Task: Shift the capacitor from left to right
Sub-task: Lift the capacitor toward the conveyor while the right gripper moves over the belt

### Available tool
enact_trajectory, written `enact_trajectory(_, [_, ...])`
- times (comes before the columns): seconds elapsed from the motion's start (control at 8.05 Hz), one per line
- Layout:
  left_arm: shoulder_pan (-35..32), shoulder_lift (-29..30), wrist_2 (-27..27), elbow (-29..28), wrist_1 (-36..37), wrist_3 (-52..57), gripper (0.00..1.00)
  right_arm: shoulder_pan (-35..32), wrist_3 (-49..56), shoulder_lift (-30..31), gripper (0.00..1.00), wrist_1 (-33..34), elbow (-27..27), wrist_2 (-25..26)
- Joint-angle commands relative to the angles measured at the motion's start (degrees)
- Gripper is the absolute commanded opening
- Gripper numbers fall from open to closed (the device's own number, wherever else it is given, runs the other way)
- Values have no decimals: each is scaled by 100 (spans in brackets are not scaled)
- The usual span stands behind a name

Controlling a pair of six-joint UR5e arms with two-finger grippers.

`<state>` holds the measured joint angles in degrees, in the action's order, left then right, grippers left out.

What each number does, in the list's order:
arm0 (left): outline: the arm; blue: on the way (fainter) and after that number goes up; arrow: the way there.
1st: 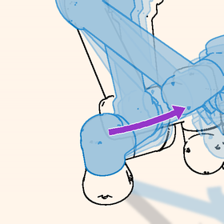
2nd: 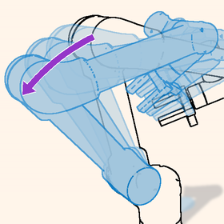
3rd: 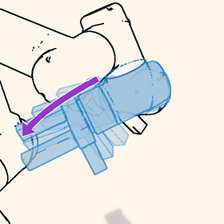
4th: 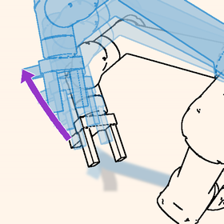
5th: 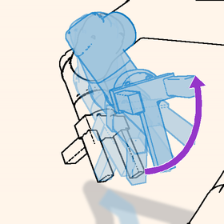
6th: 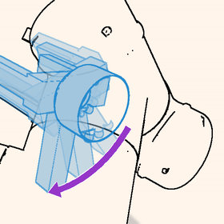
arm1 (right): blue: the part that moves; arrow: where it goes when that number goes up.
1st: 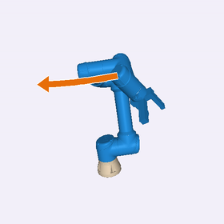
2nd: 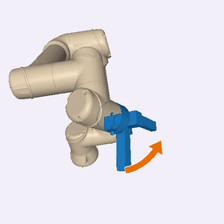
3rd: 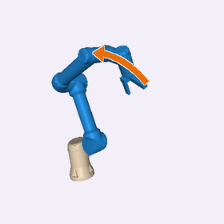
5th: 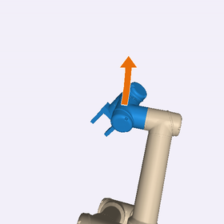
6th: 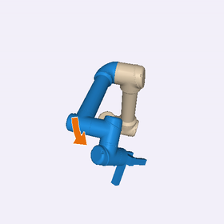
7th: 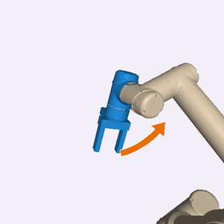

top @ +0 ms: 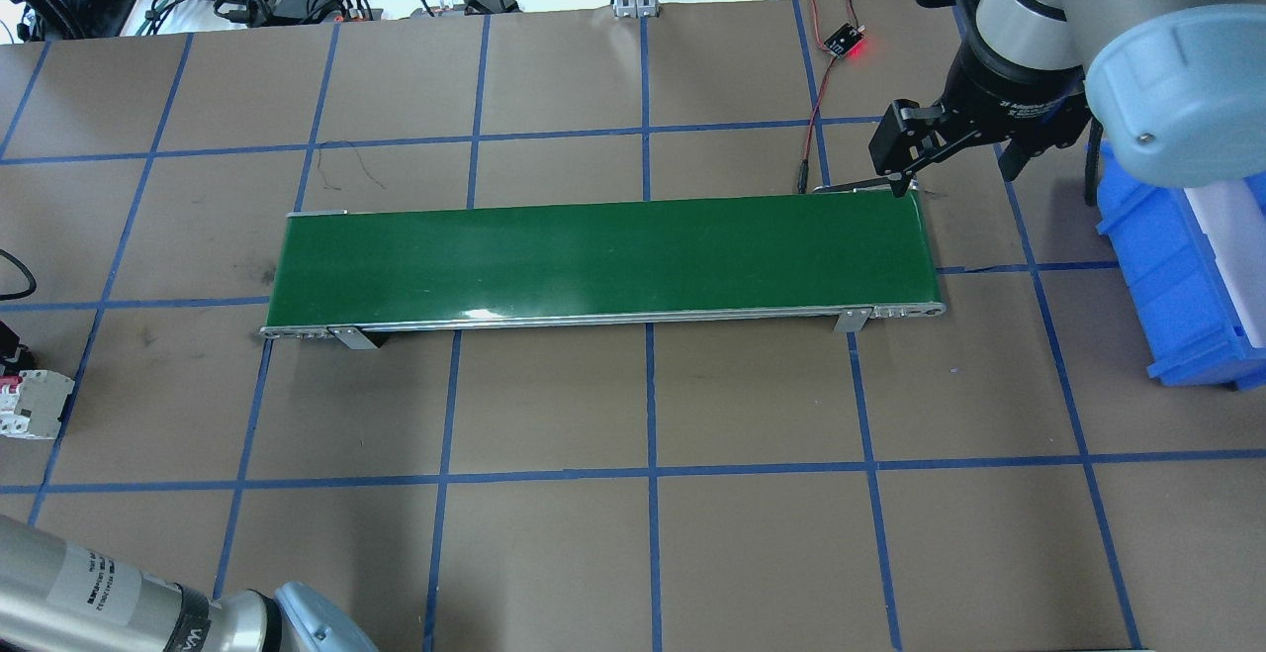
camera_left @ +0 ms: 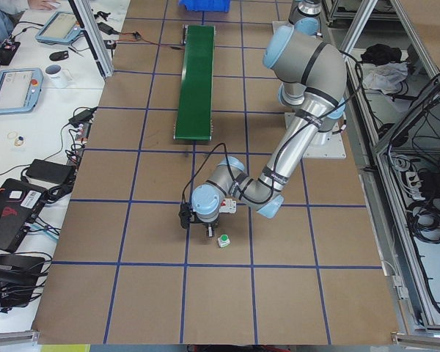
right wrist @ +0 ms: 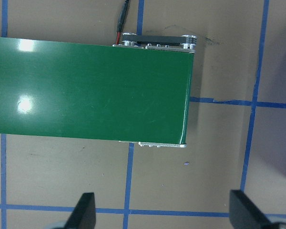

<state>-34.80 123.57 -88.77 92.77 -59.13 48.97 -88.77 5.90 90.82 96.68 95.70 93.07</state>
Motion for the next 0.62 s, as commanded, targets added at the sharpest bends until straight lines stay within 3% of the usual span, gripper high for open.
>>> enact_trajectory(0.0, [0,-62,-9,-4,-204,-55,0,0,-1,6,100,9,1,0])
enact_trajectory(0.25, [9,-288,-9,-92,-492,-37,0,0,-115,24,100,26,1,-17])
enact_trajectory(0.5, [-26,-876,-157,-354,-835,-115,0,-44,-905,-20,100,88,1,-183])
